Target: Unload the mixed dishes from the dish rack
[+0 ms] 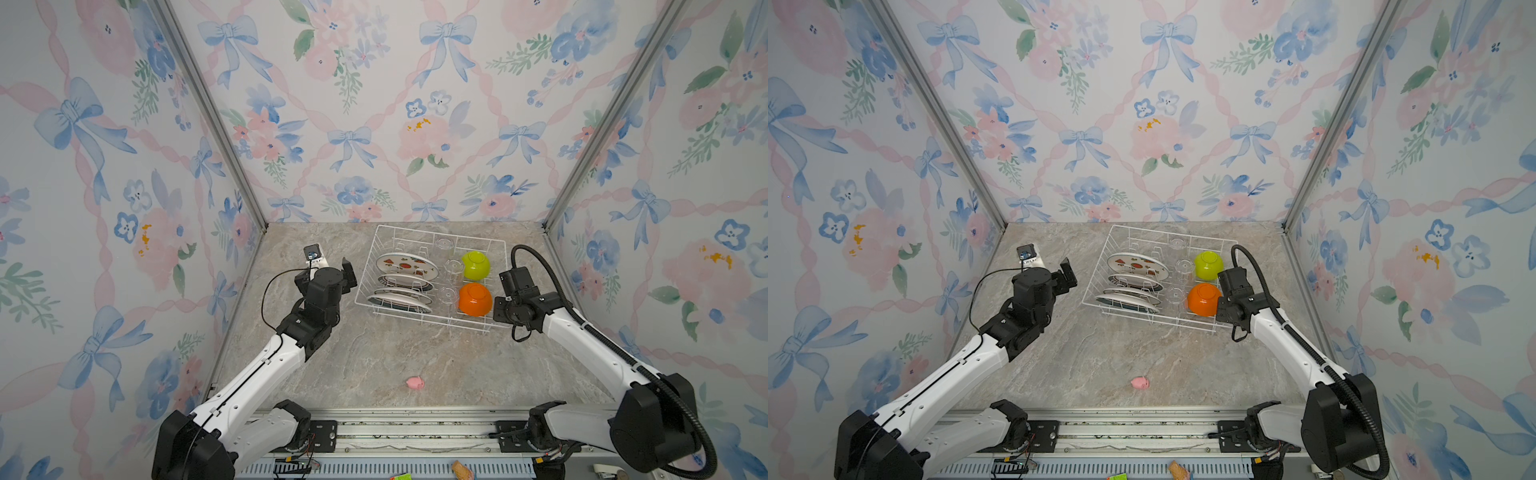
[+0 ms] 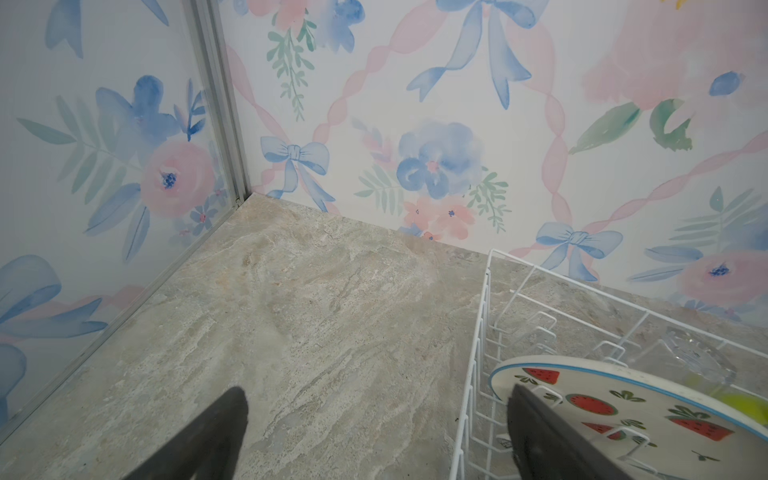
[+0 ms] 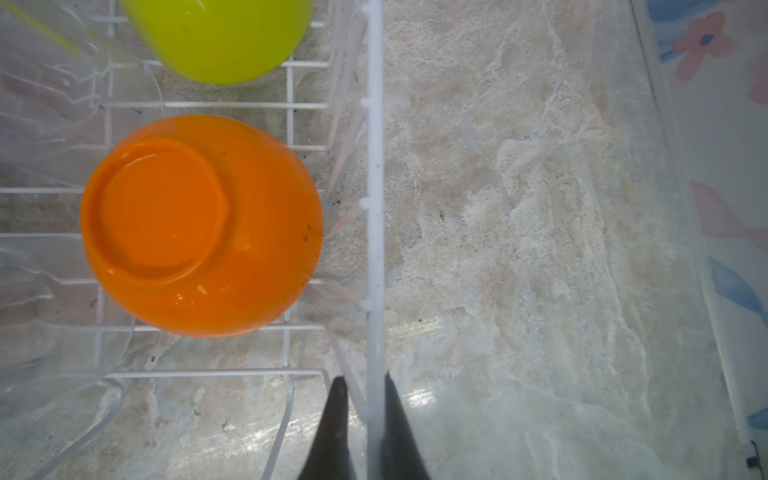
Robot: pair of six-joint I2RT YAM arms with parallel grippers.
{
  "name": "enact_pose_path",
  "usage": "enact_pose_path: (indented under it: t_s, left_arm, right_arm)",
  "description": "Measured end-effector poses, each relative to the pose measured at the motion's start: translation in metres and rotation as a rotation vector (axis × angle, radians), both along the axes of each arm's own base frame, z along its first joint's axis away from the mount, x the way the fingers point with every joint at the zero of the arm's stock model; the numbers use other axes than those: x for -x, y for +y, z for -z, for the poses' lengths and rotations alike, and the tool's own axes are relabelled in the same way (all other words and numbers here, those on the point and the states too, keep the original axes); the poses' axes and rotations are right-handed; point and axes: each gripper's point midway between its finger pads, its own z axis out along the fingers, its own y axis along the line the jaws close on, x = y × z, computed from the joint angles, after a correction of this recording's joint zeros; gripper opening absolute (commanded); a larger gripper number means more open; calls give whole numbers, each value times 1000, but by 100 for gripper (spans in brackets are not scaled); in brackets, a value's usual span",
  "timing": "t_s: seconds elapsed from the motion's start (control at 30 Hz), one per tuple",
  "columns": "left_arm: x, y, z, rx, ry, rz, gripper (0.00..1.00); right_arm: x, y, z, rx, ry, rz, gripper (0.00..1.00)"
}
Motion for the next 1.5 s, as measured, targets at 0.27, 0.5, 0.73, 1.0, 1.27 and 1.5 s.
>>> enact_pose_path:
  t_s: [0.27,0.5,0.73,1.0,1.27,1.5]
  left_arm:
    - [-21,-2,23,34,86,51,98]
    - [-34,2,49,91,162,81,98]
    - [-49,-17,79,108,256,144,98]
    - [-68,-42,116,129,367,229,85]
    - [-87,-57,132,129,405,283,62]
    - [-94,-67,141,131,425,325,57]
  right_arm:
    - [1,-4,4,34,46,3,33]
    - [-1,-11,-6,67,38,12,58]
    - [-11,-1,-23,21,-3,-8,60]
    - [-20,32,-43,-52,-42,-124,64]
    - [-27,62,-77,-103,-108,-205,66]
    - [-24,68,-88,-112,-126,-232,67]
